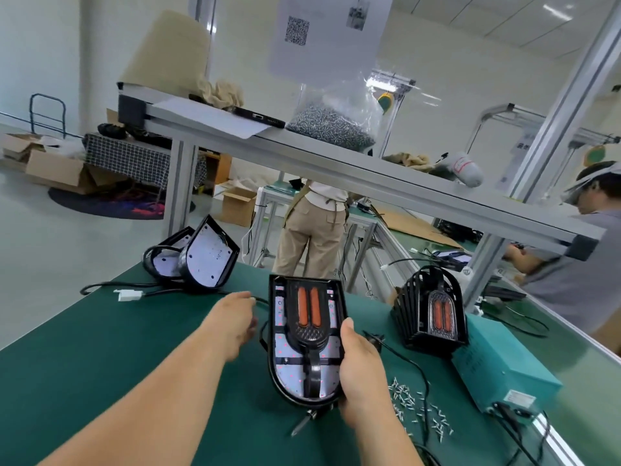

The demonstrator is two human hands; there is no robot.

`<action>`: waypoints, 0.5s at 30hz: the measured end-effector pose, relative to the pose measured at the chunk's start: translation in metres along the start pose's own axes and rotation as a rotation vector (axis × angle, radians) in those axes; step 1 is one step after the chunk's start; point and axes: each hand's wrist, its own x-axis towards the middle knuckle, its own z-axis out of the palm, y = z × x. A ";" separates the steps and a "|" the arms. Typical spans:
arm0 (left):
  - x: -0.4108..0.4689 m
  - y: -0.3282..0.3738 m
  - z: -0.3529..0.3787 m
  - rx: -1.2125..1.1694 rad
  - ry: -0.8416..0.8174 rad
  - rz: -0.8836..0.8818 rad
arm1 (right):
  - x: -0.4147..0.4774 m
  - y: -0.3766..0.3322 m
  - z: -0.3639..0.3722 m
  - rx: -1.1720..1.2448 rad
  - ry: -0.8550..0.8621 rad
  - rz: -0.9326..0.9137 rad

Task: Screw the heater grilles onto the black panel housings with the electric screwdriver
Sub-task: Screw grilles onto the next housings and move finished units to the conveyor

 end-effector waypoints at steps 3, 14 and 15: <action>-0.005 0.008 0.007 -0.095 -0.238 -0.225 | -0.003 -0.003 -0.009 0.000 -0.073 -0.008; -0.055 -0.018 0.011 0.062 -0.208 0.028 | -0.011 -0.006 -0.018 -0.006 -0.091 0.027; -0.060 -0.017 0.011 0.043 -0.172 0.041 | -0.015 -0.006 -0.015 -0.032 -0.103 0.036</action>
